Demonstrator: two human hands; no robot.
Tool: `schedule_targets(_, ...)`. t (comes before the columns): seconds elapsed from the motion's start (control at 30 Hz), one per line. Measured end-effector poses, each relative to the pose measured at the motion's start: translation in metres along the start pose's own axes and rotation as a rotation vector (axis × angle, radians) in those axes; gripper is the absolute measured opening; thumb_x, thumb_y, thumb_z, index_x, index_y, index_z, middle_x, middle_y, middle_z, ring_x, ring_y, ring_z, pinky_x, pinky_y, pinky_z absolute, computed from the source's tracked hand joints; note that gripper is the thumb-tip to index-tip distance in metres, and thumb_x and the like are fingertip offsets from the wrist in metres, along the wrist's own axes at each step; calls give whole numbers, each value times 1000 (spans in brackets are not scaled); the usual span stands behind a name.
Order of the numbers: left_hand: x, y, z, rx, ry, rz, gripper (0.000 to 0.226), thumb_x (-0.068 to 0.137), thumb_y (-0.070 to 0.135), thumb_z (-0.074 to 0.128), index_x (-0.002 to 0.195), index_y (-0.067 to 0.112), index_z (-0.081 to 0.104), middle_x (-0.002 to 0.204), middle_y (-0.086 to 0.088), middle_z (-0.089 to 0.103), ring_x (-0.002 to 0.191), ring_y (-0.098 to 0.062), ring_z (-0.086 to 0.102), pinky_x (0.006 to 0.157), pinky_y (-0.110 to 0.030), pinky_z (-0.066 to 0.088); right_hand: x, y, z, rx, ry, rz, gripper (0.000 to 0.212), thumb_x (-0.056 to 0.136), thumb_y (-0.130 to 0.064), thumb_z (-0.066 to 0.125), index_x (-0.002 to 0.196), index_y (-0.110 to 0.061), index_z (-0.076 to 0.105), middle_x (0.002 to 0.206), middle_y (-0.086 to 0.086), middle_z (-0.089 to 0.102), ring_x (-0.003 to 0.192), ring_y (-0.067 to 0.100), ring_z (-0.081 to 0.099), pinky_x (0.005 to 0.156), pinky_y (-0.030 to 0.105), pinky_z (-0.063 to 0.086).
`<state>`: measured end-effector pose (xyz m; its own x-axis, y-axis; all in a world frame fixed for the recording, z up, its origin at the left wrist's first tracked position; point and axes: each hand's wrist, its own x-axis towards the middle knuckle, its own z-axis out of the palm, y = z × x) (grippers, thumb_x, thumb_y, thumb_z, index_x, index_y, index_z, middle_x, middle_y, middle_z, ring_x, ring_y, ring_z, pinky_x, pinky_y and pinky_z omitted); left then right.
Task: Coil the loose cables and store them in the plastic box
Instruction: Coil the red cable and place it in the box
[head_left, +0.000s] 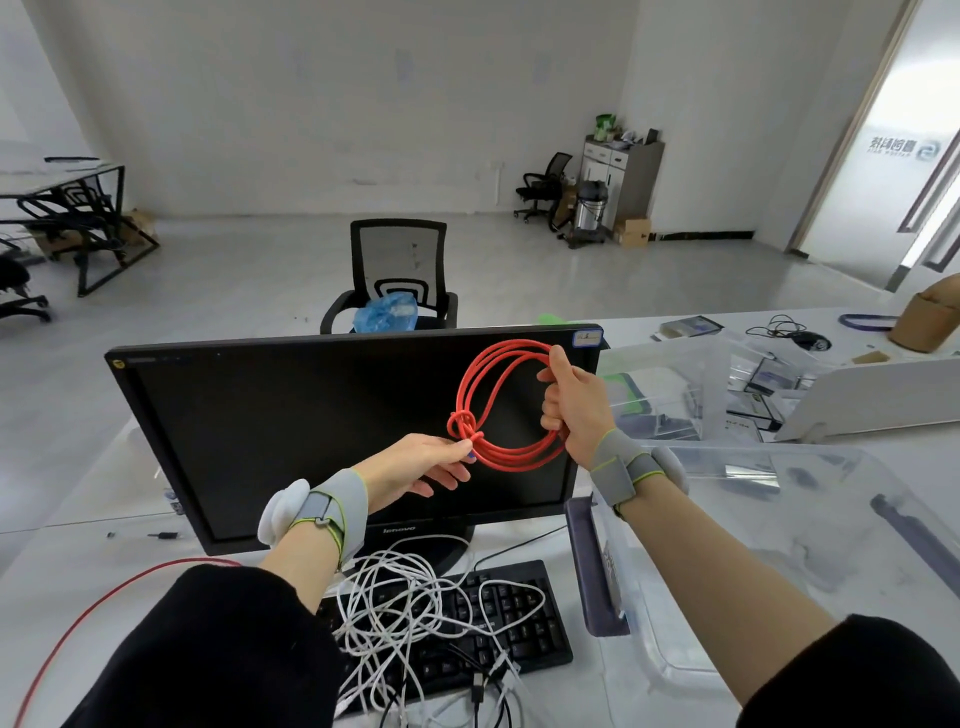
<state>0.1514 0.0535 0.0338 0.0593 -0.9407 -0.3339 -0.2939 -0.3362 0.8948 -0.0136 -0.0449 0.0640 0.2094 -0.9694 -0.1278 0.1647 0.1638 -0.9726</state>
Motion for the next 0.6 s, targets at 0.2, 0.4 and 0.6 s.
schedule_targets(0.2, 3, -5, 5, -79, -78, -18, 18, 93, 30, 54, 104, 19, 63, 105, -3, 66, 101, -16, 60, 87, -32, 44, 1, 1, -10, -51, -67, 67, 35, 95, -41, 49, 81, -9, 51, 39, -8, 30, 34, 6, 25, 35, 18, 26)
schedule_targets(0.4, 3, 2, 14, -53, -16, 98, 22, 89, 34, 59, 107, 20, 62, 99, -2, 68, 99, -15, 63, 96, -37, 44, -4, -2, -18, -60, -74, 77, 34, 91, -43, 55, 85, -10, 54, 45, -5, 34, 34, 6, 32, 37, 18, 37)
schedule_targets(0.6, 4, 8, 27, -127, -45, 105, 30, 88, 30, 62, 114, 15, 60, 101, 0, 68, 101, -15, 63, 101, -41, 41, -9, 2, -31, -55, -63, 25, 33, 92, -42, 53, 88, -9, 57, 42, -4, 34, 34, 7, 34, 39, 21, 39)
